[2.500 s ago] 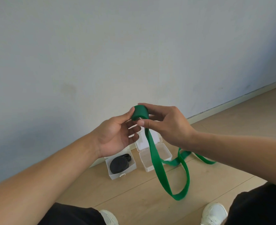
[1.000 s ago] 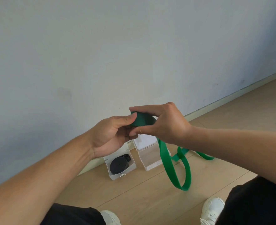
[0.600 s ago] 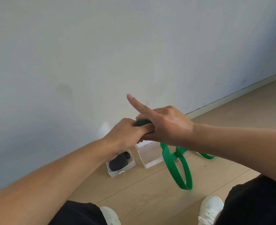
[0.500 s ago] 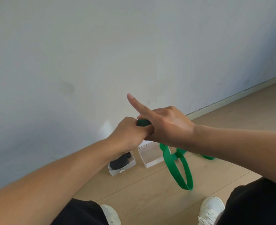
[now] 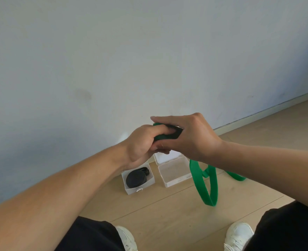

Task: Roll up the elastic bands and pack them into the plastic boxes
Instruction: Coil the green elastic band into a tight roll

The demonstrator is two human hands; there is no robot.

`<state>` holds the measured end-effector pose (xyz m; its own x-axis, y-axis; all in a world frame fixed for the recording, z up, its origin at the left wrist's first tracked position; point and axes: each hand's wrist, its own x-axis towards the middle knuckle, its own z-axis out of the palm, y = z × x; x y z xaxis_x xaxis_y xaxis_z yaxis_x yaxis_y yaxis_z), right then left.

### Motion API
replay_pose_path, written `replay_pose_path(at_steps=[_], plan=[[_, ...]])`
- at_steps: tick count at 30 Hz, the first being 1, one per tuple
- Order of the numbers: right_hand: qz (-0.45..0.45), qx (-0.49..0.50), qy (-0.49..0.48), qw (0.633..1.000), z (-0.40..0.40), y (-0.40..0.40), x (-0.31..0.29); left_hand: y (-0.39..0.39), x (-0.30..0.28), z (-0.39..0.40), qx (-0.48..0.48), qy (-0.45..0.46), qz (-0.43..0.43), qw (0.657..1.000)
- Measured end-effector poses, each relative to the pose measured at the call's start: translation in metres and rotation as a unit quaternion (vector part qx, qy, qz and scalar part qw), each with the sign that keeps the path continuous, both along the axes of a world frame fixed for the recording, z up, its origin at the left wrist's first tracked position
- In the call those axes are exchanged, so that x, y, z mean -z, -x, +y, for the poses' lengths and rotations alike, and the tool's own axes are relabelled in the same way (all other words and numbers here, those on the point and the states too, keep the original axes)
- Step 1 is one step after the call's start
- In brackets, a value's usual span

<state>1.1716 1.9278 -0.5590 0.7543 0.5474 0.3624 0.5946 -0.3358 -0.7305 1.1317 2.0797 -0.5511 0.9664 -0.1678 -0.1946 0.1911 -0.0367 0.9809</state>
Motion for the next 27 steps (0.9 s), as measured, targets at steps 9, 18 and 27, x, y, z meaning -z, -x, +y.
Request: replay_pose_path(at_steps=[9,18,27], plan=[[-0.095,-0.015,0.149,0.984,-0.002,-0.004,-0.015,0.0,0.004,0.005,0.046,-0.008,0.069,0.997],[-0.268,-0.032,0.186,0.945,-0.009,-0.015,-0.002,0.001,0.011,-0.008,-0.146,-0.14,0.036,0.979],[-0.032,-0.047,0.045,0.997,-0.019,-0.018,-0.014,-0.01,0.001,0.004,-0.078,0.019,0.069,0.994]])
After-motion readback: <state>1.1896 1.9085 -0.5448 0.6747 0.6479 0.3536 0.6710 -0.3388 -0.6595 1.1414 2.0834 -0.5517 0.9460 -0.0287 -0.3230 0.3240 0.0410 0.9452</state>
